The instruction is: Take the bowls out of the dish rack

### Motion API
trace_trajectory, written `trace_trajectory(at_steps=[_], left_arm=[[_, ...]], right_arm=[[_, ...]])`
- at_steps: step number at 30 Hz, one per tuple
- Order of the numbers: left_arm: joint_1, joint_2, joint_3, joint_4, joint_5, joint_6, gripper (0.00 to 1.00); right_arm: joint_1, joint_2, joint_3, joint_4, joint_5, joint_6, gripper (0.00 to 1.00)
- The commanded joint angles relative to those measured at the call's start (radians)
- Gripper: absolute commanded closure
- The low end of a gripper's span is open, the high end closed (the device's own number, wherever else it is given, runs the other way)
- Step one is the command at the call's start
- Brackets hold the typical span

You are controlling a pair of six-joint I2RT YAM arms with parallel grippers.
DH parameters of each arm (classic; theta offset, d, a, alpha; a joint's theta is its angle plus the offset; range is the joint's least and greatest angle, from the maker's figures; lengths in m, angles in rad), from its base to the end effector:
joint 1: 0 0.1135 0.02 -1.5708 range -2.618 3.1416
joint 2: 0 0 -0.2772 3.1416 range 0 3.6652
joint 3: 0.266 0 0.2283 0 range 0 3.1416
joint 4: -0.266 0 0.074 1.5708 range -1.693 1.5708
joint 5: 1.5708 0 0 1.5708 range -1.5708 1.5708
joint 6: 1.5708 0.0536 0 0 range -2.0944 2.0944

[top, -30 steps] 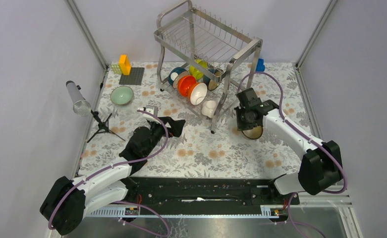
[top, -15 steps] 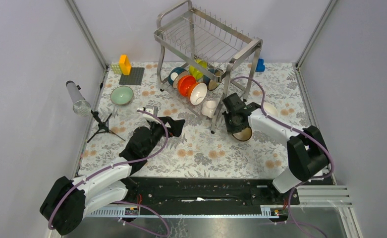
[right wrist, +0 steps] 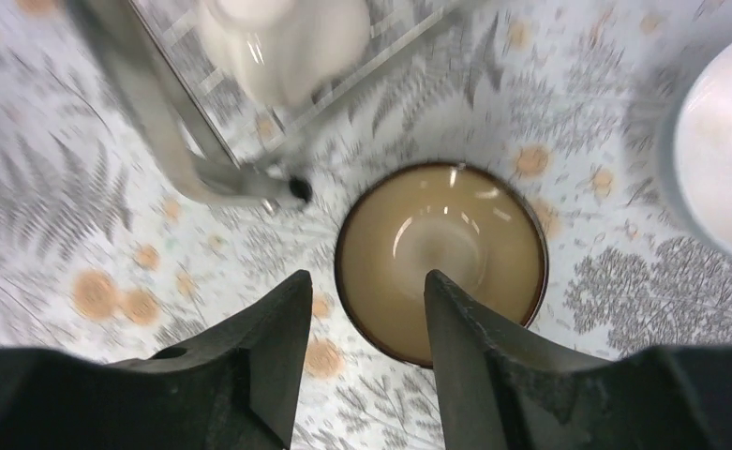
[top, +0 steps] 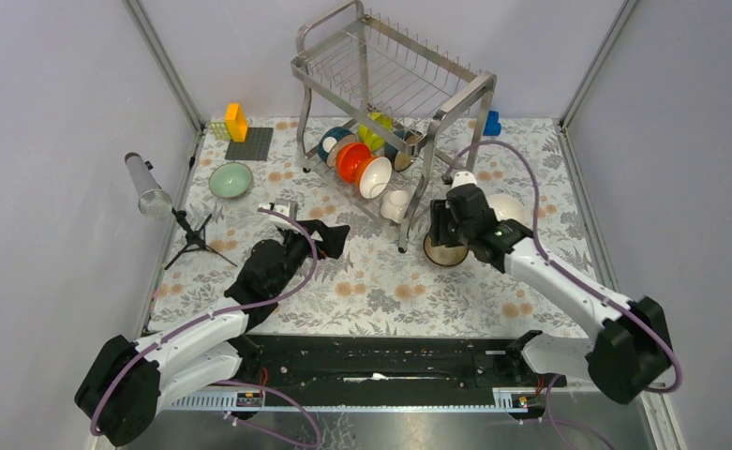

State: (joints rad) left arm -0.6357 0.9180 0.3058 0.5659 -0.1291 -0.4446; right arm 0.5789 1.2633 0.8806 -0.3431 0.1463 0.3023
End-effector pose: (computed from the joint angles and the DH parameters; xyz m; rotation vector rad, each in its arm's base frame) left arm 0.1597 -0.1093 0.2504 0.0565 1.6652 -0.7243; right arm 0.2201 0.1345 0.2668 -0.2423 2.2914 0.2889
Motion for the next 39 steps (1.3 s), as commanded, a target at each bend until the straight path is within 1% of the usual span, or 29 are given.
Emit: trace_trajectory(at_steps=[1,5,8,10,12,14,18,20,24,25,27,28,32,34,37,39], left_arm=[[-0.001,-0.015,0.018,0.012,-0.015,0.009,0.04],[-0.003,-0.019,0.018,0.011,-0.019,0.009,0.04],[-0.002,-0.022,0.016,0.011,-0.020,0.009,0.04],[-0.002,-0.024,0.015,0.011,-0.020,0.009,0.04],[-0.002,-0.024,0.015,0.012,-0.019,0.008,0.04],[-0.003,-0.024,0.015,0.011,-0.020,0.006,0.04],[-0.003,-0.027,0.015,0.011,-0.019,0.006,0.04],[-0.002,-0.031,0.014,0.011,-0.019,0.006,0.04],[-0.002,-0.035,0.012,0.009,-0.021,0.006,0.04],[-0.002,-0.036,0.012,0.009,-0.021,0.006,0.04],[-0.002,-0.035,0.012,0.009,-0.021,0.006,0.04],[-0.002,-0.033,0.012,0.011,-0.021,0.006,0.04],[-0.002,-0.030,0.013,0.012,-0.020,0.005,0.04],[-0.002,-0.030,0.012,0.012,-0.020,0.006,0.04],[-0.002,-0.031,0.012,0.012,-0.021,0.006,0.04],[-0.002,-0.032,0.012,0.012,-0.021,0.005,0.04]], right_arm=[[0.004,-0.103,-0.029,0.154,0.109,0.071,0.48],[0.002,-0.165,-0.085,0.280,0.138,0.159,0.47],[-0.006,-0.197,-0.143,0.404,0.189,0.245,0.41],[-0.018,-0.208,-0.177,0.472,0.220,0.305,0.40],[-0.042,-0.204,-0.206,0.548,0.199,0.348,0.40],[-0.079,-0.180,-0.222,0.624,0.128,0.384,0.40],[-0.162,-0.099,-0.238,0.758,-0.054,0.483,0.41],[-0.200,-0.040,-0.247,0.837,-0.102,0.539,0.43],[-0.237,0.077,-0.235,0.995,-0.181,0.599,0.43],[-0.242,0.111,-0.218,1.020,-0.200,0.612,0.42],[-0.246,0.174,-0.195,1.079,-0.222,0.642,0.36],[-0.249,0.202,-0.191,1.111,-0.222,0.667,0.35],[-0.249,0.312,-0.204,1.339,-0.228,0.735,0.33],[-0.249,0.377,-0.177,1.394,-0.237,0.762,0.30],[-0.250,0.490,-0.121,1.484,-0.269,0.787,0.23],[-0.249,0.546,-0.077,1.507,-0.269,0.799,0.21]])
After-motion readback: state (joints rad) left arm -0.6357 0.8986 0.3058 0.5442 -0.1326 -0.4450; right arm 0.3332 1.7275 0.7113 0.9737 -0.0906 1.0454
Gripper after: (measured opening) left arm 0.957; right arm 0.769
